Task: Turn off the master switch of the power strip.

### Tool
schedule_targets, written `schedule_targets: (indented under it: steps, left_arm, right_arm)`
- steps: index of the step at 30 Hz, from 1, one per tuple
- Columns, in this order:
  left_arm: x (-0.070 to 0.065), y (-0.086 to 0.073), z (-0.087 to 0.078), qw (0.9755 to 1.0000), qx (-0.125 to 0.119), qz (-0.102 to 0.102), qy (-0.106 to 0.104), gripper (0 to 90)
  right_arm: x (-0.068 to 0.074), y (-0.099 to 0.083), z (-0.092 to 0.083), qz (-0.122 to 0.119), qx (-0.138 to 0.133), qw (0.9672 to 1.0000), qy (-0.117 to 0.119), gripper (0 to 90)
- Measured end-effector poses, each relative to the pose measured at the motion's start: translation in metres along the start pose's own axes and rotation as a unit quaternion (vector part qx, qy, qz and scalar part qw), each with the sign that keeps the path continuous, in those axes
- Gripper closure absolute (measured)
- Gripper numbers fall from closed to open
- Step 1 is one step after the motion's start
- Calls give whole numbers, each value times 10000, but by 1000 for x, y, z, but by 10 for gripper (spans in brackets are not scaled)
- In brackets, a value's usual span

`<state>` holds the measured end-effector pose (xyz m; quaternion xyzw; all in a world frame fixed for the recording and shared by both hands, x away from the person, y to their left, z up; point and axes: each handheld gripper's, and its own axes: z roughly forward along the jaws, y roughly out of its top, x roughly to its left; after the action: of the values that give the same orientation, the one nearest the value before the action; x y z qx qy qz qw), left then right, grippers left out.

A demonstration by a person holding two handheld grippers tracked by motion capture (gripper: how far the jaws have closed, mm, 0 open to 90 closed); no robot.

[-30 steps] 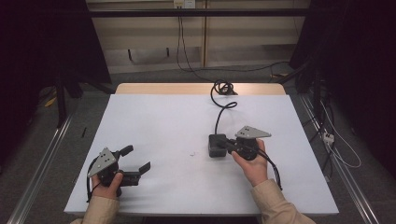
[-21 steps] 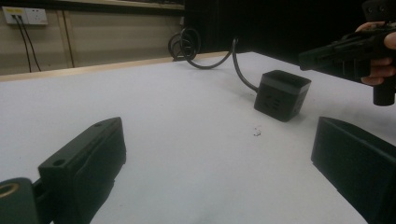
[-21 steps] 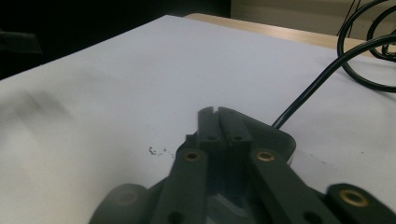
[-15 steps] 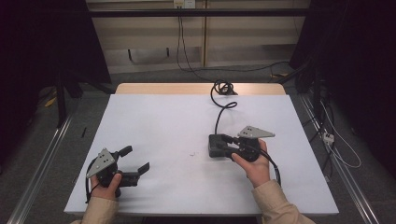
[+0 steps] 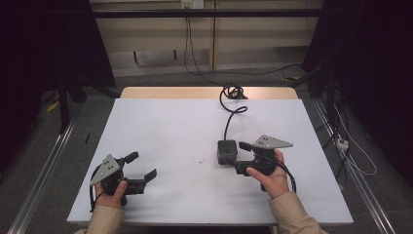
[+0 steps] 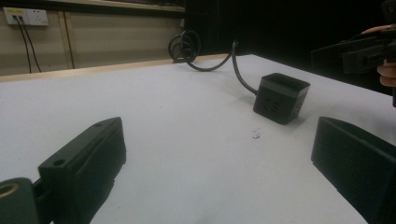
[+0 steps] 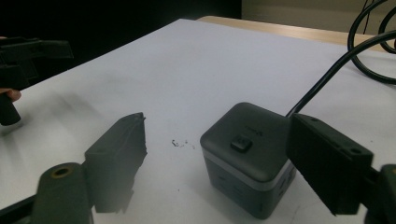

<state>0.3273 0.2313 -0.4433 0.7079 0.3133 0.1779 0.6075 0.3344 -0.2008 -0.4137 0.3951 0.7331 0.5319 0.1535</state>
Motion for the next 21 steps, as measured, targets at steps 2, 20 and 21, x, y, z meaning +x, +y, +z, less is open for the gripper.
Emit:
schedule_targets:
  steps: [2, 20, 21]
  left_arm:
    - [0, 0, -1, 10000, -4, -15, 7, 30]
    - [0, 0, 0, 10000, -1, -12, 4, 30]
    - [0, 0, 0, 10000, 6, -3, 1, 30]
  right_arm:
    - [-1, -2, -3, -55, 11, 10000, -28, 159]
    - [-12, -19, -24, -67, 133, 9997, -199, 131]
    - [-13, -19, -25, -56, 111, 9997, -216, 130]
